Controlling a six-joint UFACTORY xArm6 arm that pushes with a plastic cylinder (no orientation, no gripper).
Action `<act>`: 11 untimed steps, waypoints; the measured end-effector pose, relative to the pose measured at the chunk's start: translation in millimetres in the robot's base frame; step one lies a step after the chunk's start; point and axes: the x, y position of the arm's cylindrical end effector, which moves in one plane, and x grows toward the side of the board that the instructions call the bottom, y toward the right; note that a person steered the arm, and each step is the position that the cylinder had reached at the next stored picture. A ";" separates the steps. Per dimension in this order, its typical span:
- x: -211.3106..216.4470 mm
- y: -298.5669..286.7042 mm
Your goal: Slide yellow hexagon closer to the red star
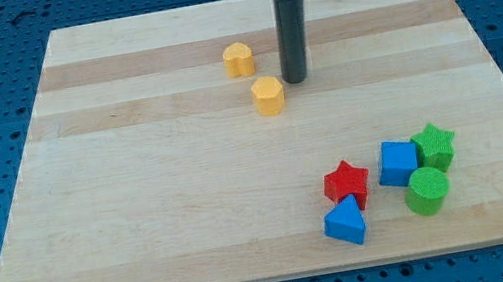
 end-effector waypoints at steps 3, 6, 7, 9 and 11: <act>4.5 -73.3; 77.8 -95.8; 106.3 -87.2; 135.9 -40.5; 35.5 -28.6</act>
